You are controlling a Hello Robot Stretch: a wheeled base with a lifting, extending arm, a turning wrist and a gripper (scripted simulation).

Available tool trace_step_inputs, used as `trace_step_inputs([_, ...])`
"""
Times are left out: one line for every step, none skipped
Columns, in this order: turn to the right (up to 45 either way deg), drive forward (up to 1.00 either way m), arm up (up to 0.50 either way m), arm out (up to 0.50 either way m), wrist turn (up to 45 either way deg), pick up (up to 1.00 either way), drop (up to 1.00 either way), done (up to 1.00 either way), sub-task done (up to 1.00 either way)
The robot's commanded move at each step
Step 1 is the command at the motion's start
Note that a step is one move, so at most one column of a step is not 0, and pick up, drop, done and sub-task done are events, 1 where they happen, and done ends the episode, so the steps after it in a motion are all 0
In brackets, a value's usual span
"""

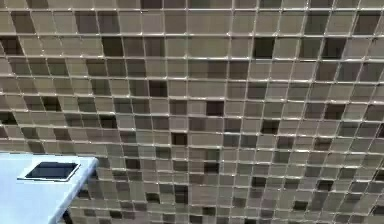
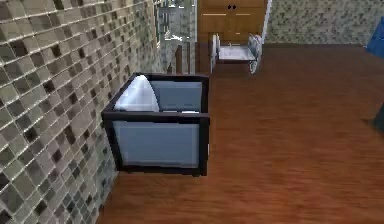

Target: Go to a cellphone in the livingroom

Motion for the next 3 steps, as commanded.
trace_step_inputs([45.0,0.0,0.0,0.0,0.0,0.0,0.0,0.0,0.0])
trace_step_inputs([45.0,0.0,0.0,0.0,0.0,0.0,0.0,0.0,0.0])
trace_step_inputs([30.0,0.0,0.0,0.0,0.0,0.0,0.0,0.0,0.0])
